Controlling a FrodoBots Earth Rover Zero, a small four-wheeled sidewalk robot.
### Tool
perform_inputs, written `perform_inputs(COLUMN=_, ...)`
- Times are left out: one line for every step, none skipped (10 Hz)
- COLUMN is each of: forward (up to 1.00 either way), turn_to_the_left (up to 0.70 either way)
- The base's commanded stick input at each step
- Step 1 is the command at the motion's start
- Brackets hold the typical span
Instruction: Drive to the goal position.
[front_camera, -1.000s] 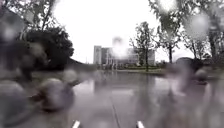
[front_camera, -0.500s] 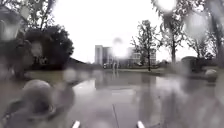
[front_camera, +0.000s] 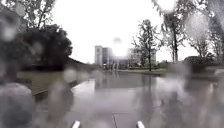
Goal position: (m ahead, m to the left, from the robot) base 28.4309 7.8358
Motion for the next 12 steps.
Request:
perform_inputs(forward=0.7, turn_to_the_left=0.0)
perform_inputs(forward=0.7, turn_to_the_left=0.0)
perform_inputs(forward=0.7, turn_to_the_left=0.0)
perform_inputs(forward=0.7, turn_to_the_left=0.0)
perform_inputs(forward=0.7, turn_to_the_left=0.03)
perform_inputs(forward=0.7, turn_to_the_left=0.11)
perform_inputs(forward=0.7, turn_to_the_left=0.14)
perform_inputs(forward=0.7, turn_to_the_left=0.14)
perform_inputs(forward=0.7, turn_to_the_left=0.14)
perform_inputs(forward=0.7, turn_to_the_left=0.14)
perform_inputs(forward=0.7, turn_to_the_left=0.04)
perform_inputs(forward=0.7, turn_to_the_left=0.0)
